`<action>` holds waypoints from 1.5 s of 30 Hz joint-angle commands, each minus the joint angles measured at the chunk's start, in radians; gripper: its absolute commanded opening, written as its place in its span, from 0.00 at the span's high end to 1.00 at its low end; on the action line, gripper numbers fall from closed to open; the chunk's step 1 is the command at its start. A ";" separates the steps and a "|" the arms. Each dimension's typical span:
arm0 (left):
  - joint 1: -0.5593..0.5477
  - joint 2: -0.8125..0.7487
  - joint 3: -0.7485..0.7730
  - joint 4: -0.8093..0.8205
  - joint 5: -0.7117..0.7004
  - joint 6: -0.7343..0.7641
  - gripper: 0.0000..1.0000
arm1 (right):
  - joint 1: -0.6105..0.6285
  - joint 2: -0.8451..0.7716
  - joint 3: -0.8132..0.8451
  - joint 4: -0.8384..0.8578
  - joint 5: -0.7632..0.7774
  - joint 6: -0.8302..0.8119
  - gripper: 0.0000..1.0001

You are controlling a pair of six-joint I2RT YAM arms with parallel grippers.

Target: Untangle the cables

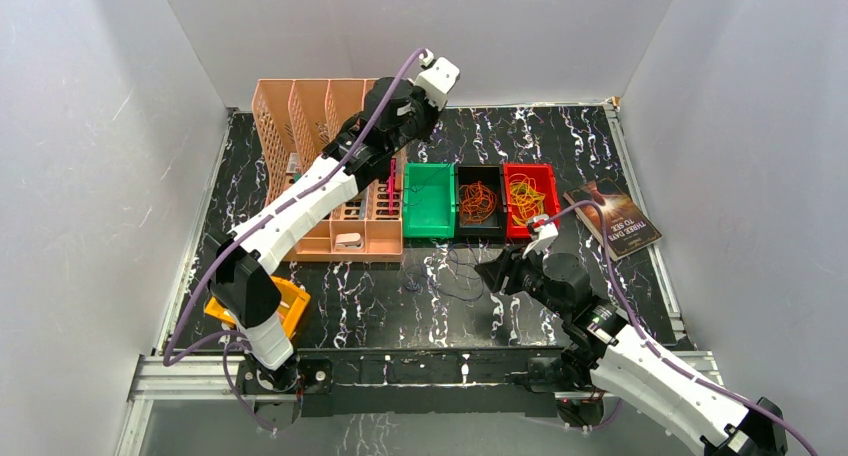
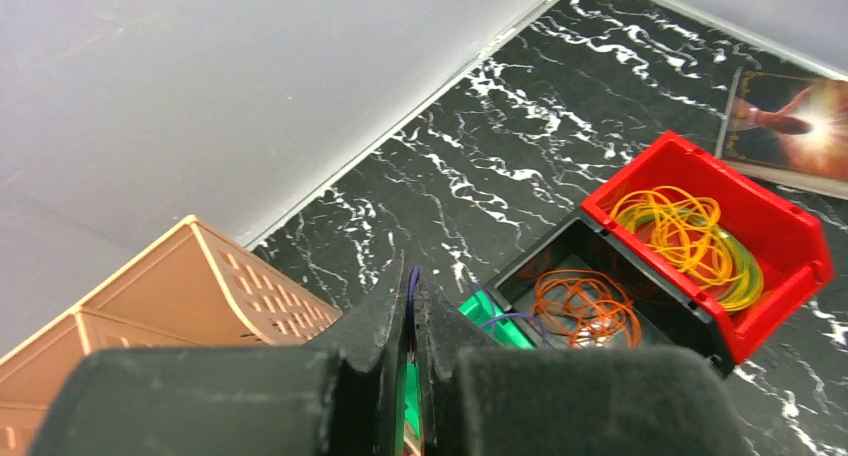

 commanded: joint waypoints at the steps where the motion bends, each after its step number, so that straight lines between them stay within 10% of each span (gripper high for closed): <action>1: 0.007 -0.025 0.030 0.027 0.080 -0.074 1.00 | 0.001 -0.005 0.020 0.034 0.009 -0.001 0.41; 16: 0.004 0.079 0.209 -0.004 0.168 -0.134 1.00 | 0.000 -0.004 0.009 0.040 0.011 0.013 0.41; 45: 0.029 -0.111 -0.190 -0.026 -0.065 -0.119 1.00 | -0.001 0.063 -0.008 0.110 -0.023 0.021 0.40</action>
